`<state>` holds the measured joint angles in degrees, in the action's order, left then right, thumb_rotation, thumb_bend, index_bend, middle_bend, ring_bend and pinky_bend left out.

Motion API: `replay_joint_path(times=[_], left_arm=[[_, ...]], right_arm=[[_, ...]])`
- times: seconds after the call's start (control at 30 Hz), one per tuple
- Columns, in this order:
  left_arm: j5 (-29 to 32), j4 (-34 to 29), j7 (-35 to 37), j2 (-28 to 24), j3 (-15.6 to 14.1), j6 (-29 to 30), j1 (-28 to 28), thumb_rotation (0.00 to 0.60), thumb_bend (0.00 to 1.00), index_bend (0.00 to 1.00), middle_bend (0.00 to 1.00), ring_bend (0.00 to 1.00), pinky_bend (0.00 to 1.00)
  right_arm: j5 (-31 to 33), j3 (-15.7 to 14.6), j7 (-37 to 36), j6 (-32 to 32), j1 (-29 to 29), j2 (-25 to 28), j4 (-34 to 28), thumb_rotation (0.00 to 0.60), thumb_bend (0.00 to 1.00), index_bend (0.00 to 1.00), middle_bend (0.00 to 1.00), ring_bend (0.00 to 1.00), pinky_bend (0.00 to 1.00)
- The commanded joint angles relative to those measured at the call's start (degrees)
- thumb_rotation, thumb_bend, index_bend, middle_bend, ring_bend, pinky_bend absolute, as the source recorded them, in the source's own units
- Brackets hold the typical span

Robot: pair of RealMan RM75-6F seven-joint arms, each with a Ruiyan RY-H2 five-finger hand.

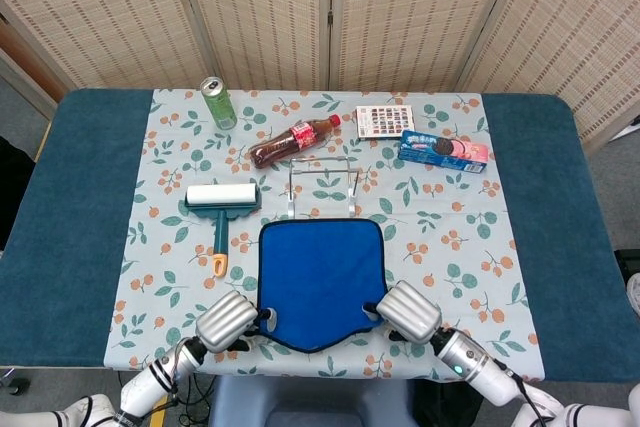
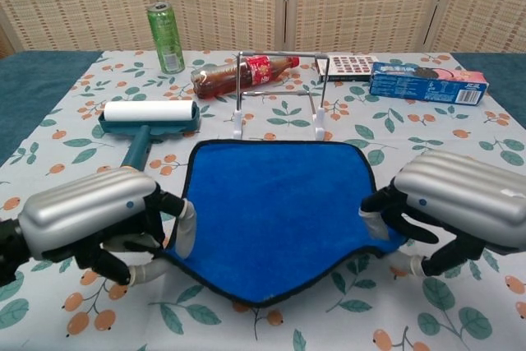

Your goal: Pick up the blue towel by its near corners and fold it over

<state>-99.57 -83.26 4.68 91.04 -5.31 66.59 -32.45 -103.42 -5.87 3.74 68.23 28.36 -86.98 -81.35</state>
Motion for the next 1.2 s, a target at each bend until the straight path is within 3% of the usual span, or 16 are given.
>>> replay_joint_path(times=[0.03,0.33,0.73,1.2], left_arm=[[0.9,-1.7,1.2,-1.3,2.1,-0.3,-1.4,0.600,0.44,0.59,1.00,0.98,1.00],[5.5,-6.1,4.4,-5.3,10.2,-2.6,-6.3,0.600,0.44,0.59,1.00,0.98,1.00],[16.7,-10.1,7.9,-8.2,20.9,-7.8,-12.2,0.600,0.44,0.60,1.00,0.98,1.00],[31.6,-9.4,-1.5,-7.3,30.2,-12.8,-20.8,0.600,0.44,0.60,1.00,0.98,1.00]], right_arm=[[0.2,1.1,0.2,1.5,0.0,1.2,-1.7,0.600,0.41,0.69,0.85,0.85,1.00],[3.6,6.3,0.0,4.4,0.5,5.5,-6.1,0.600,0.41,0.70,0.86,0.85,1.00],[9.4,12.9,0.4,4.8,1.9,11.3,-11.2,0.600,0.41,0.70,0.86,0.85,1.00],[16.4,18.2,1.7,3.6,3.0,16.4,-14.6,0.600,0.41,0.71,0.86,0.85,1.00]])
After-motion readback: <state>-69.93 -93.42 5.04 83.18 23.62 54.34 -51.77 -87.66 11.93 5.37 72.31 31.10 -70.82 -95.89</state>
